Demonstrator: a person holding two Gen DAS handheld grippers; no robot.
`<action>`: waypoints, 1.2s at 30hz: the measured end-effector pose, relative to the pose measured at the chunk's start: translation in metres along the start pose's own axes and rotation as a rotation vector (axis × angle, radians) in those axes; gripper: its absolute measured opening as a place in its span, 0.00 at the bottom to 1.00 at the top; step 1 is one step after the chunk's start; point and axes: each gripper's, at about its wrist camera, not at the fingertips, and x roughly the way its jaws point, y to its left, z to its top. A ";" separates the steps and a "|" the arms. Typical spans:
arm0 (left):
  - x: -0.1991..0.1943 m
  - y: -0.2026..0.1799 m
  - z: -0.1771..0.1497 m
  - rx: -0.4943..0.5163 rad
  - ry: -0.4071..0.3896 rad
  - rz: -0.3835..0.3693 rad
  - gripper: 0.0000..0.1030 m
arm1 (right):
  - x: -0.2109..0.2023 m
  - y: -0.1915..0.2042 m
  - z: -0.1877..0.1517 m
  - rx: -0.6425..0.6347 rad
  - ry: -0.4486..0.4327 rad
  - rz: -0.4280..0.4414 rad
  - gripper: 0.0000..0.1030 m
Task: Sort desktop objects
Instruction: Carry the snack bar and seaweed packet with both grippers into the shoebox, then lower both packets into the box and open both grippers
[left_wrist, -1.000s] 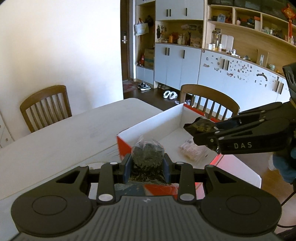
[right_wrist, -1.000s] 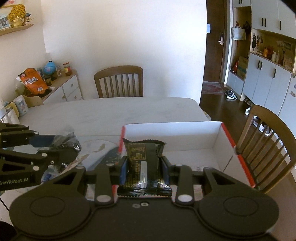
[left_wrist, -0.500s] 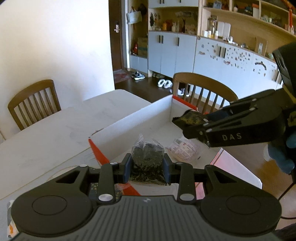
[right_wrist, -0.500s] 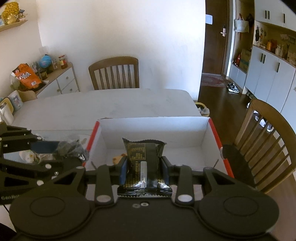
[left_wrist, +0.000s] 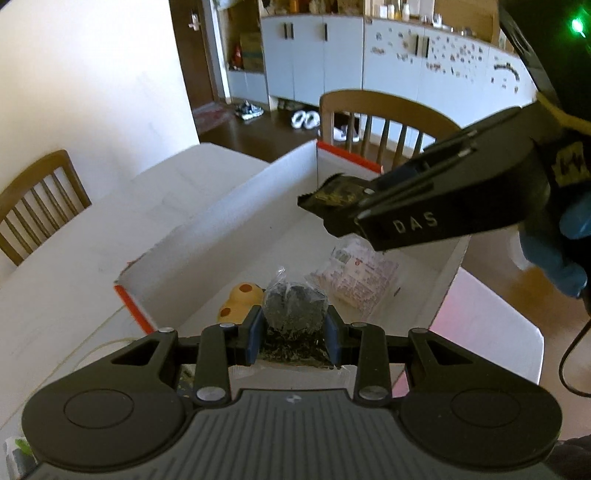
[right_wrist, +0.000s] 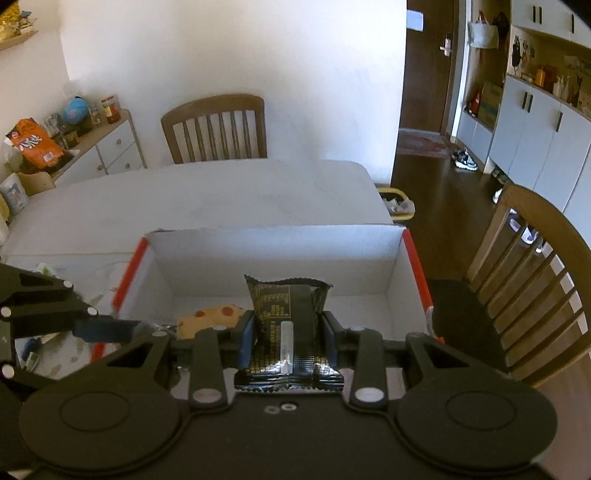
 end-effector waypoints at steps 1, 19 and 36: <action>0.004 0.000 0.001 0.000 0.012 -0.005 0.32 | 0.004 -0.002 0.000 0.006 0.008 0.000 0.35; 0.073 0.002 0.028 0.043 0.221 -0.063 0.32 | 0.074 -0.025 0.012 0.029 0.154 -0.024 0.36; 0.100 -0.006 0.030 0.056 0.354 -0.099 0.32 | 0.111 -0.024 0.004 0.055 0.278 -0.027 0.36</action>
